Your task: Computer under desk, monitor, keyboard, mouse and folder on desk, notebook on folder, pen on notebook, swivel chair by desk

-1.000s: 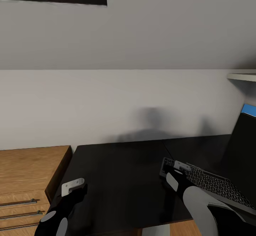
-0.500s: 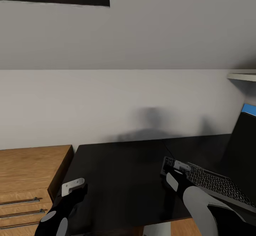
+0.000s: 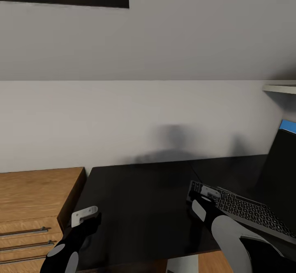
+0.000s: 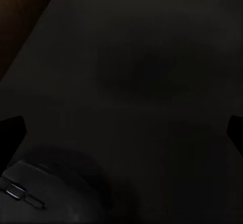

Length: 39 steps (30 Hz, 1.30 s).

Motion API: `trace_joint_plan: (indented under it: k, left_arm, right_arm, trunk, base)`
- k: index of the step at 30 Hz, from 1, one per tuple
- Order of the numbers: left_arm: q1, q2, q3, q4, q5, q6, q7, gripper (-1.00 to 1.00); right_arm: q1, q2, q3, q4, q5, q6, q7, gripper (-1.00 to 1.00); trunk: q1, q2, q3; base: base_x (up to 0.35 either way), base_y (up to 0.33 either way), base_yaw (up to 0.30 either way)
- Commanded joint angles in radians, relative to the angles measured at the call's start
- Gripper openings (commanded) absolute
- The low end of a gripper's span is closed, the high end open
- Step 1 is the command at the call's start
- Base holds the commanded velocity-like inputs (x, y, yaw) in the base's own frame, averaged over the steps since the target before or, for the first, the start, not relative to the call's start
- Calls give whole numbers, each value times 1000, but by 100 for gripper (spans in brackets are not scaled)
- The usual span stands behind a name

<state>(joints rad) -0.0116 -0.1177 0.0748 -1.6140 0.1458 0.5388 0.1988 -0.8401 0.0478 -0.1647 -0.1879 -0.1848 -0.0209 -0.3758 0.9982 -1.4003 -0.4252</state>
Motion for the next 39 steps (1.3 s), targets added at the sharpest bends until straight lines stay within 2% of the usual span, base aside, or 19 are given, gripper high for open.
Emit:
trace_joint_plan:
  k: [1,7,17,39]
  left_arm:
    - [-1,0,0,-1,11,4,7,100]
    - [-1,0,-1,-1,11,4,7,100]
    - [-1,0,-16,0,10,4,5,100]
    - [-1,0,-18,1,10,5,5,100]
  right_arm:
    - [-1,1,-3,-1,-5,-2,-2,100]
    - [-1,0,-3,-1,-5,-2,-2,100]
    - [-1,0,-2,-1,-5,-2,-2,100]
    - [-1,1,1,-1,-5,-2,-2,100]
  trunk:
    - [0,-1,-1]
    - [0,-1,-1]
    - [0,-1,-1]
    - [0,-1,-1]
  base:
    - [0,0,0]
    - [0,20,0]
    - [0,165,0]
    - [0,7,0]
